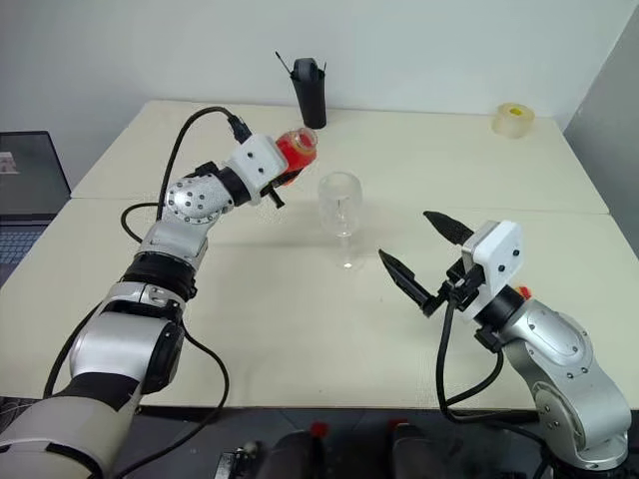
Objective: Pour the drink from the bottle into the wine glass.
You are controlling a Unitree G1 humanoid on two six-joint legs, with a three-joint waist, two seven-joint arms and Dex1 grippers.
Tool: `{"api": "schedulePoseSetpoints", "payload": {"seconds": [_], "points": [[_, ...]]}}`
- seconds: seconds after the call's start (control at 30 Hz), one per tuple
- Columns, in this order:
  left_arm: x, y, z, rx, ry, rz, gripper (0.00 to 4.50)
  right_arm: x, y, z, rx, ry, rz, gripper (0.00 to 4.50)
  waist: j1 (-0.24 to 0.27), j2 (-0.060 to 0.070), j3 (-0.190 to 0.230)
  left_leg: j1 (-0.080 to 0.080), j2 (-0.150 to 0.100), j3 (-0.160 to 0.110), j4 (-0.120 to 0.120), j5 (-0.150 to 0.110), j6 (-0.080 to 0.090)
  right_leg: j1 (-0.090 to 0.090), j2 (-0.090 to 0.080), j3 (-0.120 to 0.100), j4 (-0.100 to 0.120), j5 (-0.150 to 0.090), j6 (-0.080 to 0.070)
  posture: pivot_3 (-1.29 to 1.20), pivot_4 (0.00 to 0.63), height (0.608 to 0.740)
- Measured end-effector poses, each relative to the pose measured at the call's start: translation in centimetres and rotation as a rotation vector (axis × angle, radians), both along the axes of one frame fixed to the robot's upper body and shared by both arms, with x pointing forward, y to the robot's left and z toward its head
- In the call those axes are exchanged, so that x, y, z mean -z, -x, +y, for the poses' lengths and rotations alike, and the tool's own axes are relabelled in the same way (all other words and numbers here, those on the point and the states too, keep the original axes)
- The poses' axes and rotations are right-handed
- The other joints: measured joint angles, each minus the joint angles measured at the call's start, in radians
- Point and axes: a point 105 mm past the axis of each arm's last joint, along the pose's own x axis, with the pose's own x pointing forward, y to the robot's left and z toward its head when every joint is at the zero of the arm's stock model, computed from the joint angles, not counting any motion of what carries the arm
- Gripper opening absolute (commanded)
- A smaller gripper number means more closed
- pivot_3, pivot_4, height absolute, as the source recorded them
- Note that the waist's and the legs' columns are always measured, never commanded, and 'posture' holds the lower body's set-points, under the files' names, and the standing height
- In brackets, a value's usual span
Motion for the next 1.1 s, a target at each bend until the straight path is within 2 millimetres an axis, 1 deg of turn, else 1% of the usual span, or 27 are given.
{"api": "schedulePoseSetpoints", "payload": {"seconds": [0.17, 0.27, 0.33, 0.47, 0.57, 0.77, 1.1], "points": [[-1.0, -0.1, 0.0, -0.01, -0.051, -0.067, 0.87, 0.4, -0.3, -0.1, 0.008, 0.021, 0.005, 4.5, 0.002, 0.0, 0.0, -0.001, 0.0, 0.0, 0.0, 0.0, 0.0, 0.0, -0.001, 0.0, 0.0, 0.0, 0.0, 0.0, 0.15, 0.74], [-1.5, 0.0, -0.1, -0.006, -0.088, -0.105, 0.87, 1.3, -0.2, 0.1, -0.008, 0.038, 0.034, 4.5, 0.001, 0.0, 0.0, 0.0, 0.0, 0.0, 0.0, 0.0, 0.0, 0.0, -0.001, -0.001, 0.0, 0.0, 0.0, 0.0, 0.15, 0.74], [-1.6, 0.0, -0.2, -0.004, -0.108, -0.121, 0.87, 1.7, -0.2, 0.1, -0.01, 0.043, 0.052, 4.5, 0.001, 0.0, 0.0, 0.0, 0.0, 0.0, 0.0, 0.0, 0.0, 0.0, -0.001, 0.0, 0.0, 0.0, 0.0, 0.0, 0.15, 0.74], [-1.0, -0.1, -0.2, -0.012, -0.15, -0.125, 0.87, 2.4, -0.4, -0.1, -0.003, 0.062, 0.07, 4.5, 0.001, 0.0, 0.0, 0.0, 0.0, 0.0, 0.0, 0.0, 0.0, 0.0, -0.001, -0.001, 0.0, 0.0, 0.0, 0.0, 0.15, 0.74], [-0.8, -0.2, -0.4, -0.014, -0.179, -0.135, 0.87, 2.6, -0.5, -0.2, -0.001, 0.069, 0.073, 4.5, 0.001, 0.0, 0.0, 0.0, 0.0, 0.0, 0.0, 0.0, 0.0, 0.0, -0.001, -0.001, 0.0, 0.0, 0.0, 0.0, 0.15, 0.74], [-1.6, -0.3, -1.3, -0.004, -0.248, -0.197, 0.87, 2.7, -0.5, -0.1, -0.003, 0.071, 0.075, 4.5, 0.002, 0.0, 0.0, 0.0, -0.001, 0.0, 0.001, 0.0, 0.0, 0.0, -0.001, -0.001, 0.0, 0.0, 0.0, 0.0, 0.15, 0.74], [-1.4, -0.3, -1.9, 0.002, -0.317, -0.235, 0.87, 2.7, -0.7, -0.3, 0.017, 0.067, 0.076, 4.5, 0.001, 0.0, 0.0, 0.0, 0.0, 0.0, 0.001, 0.001, -0.002, 0.0, -0.001, -0.001, 0.001, 0.0, 0.0, 0.0, 0.15, 0.74]]}}
